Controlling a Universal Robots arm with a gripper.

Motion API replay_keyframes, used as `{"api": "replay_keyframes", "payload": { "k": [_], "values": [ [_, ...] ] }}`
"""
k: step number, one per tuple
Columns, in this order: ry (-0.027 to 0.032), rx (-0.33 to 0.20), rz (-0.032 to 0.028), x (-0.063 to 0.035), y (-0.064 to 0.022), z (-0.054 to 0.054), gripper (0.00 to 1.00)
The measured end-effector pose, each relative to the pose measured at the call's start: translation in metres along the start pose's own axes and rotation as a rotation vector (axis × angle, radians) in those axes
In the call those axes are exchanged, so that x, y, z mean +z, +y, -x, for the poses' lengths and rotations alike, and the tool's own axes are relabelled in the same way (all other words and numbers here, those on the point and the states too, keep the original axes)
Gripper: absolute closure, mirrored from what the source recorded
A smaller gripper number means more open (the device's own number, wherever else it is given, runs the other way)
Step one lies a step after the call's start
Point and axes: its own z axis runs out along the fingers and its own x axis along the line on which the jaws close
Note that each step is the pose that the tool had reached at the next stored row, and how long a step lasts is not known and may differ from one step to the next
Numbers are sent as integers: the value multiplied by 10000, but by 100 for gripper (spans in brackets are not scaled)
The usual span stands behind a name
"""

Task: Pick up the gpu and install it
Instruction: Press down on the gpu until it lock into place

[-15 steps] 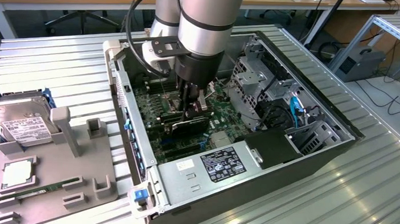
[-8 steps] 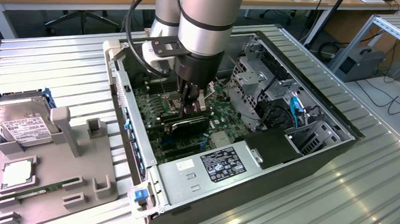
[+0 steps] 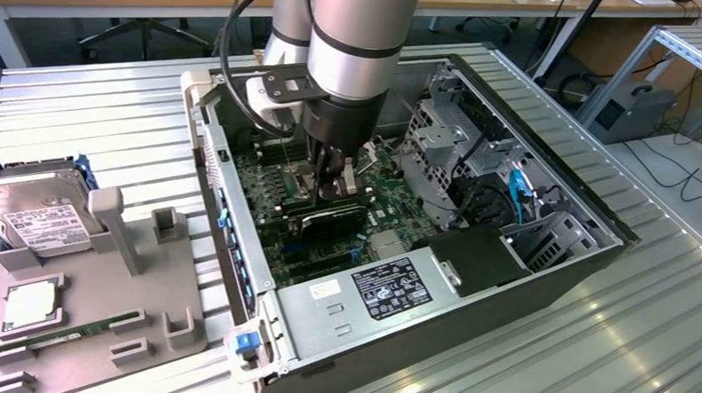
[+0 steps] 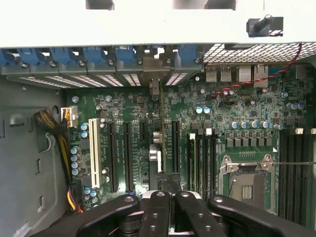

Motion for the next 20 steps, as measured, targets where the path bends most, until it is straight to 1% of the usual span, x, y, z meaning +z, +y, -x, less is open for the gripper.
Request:
{"api": "replay_keyframes", "payload": {
  "k": [3,5,6,9,20],
  "values": [
    [3,-90,3,54,8,1,89],
    [3,-244,6,90,11,3,89],
    [9,-658,17,143,10,10,89],
    [14,-706,20,208,10,8,89],
    [9,-706,18,214,10,5,89]
  ]
}}
